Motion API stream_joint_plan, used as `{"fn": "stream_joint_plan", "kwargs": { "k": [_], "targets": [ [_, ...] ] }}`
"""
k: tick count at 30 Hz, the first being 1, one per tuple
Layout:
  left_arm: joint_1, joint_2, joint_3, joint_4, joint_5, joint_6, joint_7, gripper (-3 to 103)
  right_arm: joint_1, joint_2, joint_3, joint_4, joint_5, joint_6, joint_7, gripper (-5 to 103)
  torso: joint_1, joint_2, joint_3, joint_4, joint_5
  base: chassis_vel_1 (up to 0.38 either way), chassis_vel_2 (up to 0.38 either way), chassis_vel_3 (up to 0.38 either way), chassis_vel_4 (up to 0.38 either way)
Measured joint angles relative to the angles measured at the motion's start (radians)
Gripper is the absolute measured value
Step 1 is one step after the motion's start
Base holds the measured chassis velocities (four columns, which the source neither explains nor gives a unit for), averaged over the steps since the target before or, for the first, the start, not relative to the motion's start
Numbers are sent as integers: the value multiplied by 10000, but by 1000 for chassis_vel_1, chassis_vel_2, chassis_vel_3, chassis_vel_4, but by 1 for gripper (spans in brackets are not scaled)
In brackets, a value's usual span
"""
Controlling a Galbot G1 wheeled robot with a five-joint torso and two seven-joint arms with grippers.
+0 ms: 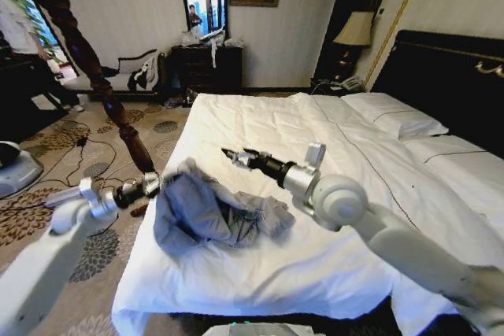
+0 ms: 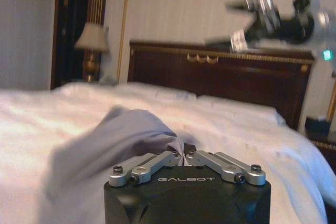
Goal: Pick up the clothes from the bed and hang them on the clothes hanger.
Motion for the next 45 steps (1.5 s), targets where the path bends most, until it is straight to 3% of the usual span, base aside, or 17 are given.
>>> {"fn": "stream_joint_plan", "kwargs": {
  "k": [4,5,12,15,17,20,24,26,30,33,35,38,39,42,43,45],
  "targets": [
    [789,-555,-151,48,675,-298,19,0,-468,166,278,-124,-621,175,-138,100,1,0,0,-2,0,0,0,0,0],
    [1204,-860,-283,86,1050,-568,-23,0,-687,302,419,-148,-841,244,-200,100,0,-1,1,8,-1,0,0,0,0],
    [1733,-1489,-667,480,1411,-1100,-710,-2,-1722,672,815,-58,-1467,297,-308,100,0,0,0,2,1,0,0,0,0],
    [1666,-1719,-828,869,1279,-1286,-1268,14,-2344,806,884,-37,-1859,293,-352,100,-1,0,0,2,2,0,0,0,0],
    [1563,-1760,-892,1031,1182,-1292,-1464,14,-2517,858,886,-50,-1982,291,-369,100,-1,0,0,3,1,0,0,0,0],
    [1151,-1775,-1056,1583,975,-1283,-1927,29,-2836,1065,890,-130,-2209,291,-381,100,0,0,1,2,1,0,0,0,0],
    [723,-1716,-1222,2189,897,-1256,-2227,34,-3081,1203,932,-152,-2329,291,-382,100,1,0,2,2,1,0,0,0,0],
    [509,-1640,-1258,2621,762,-1255,-2289,45,-3337,1248,1004,-152,-2425,291,-382,100,1,0,1,2,1,0,0,0,0],
    [473,-1601,-1241,2815,741,-1298,-2128,56,-3583,1234,1054,-153,-2582,294,-381,100,1,-1,2,4,1,0,0,0,0],
    [742,-1555,-1168,2570,748,-1336,-1935,72,-3810,1194,1078,-163,-2750,297,-376,100,1,0,2,4,-1,0,0,0,0],
    [845,-1519,-1156,2437,704,-1326,-1933,72,-3841,1191,1078,-164,-2777,297,-373,100,1,0,1,4,-1,0,0,0,0],
    [1329,-1178,-1092,1505,460,-893,-2198,88,-3947,1215,1072,-165,-2903,299,-358,100,0,0,2,6,0,0,0,0,0],
    [1329,-1178,-1092,1505,460,-893,-2198,88,-3947,1215,1072,-165,-2903,299,-358,100,0,0,2,6,0,0,0,0,0],
    [1293,-946,-1027,1111,83,-172,-2777,97,-3959,1244,1020,-173,-2956,299,-353,100,0,0,1,5,4,0,0,0,0],
    [1013,-777,-890,1043,-186,334,-3252,99,-3957,1266,972,-175,-2975,295,-350,100,1,0,1,3,2,0,0,0,0],
    [784,-676,-762,1091,-252,560,-3390,100,-3949,1274,944,-175,-2976,290,-350,100,1,0,2,3,3,0,0,0,0]
  ]
}}
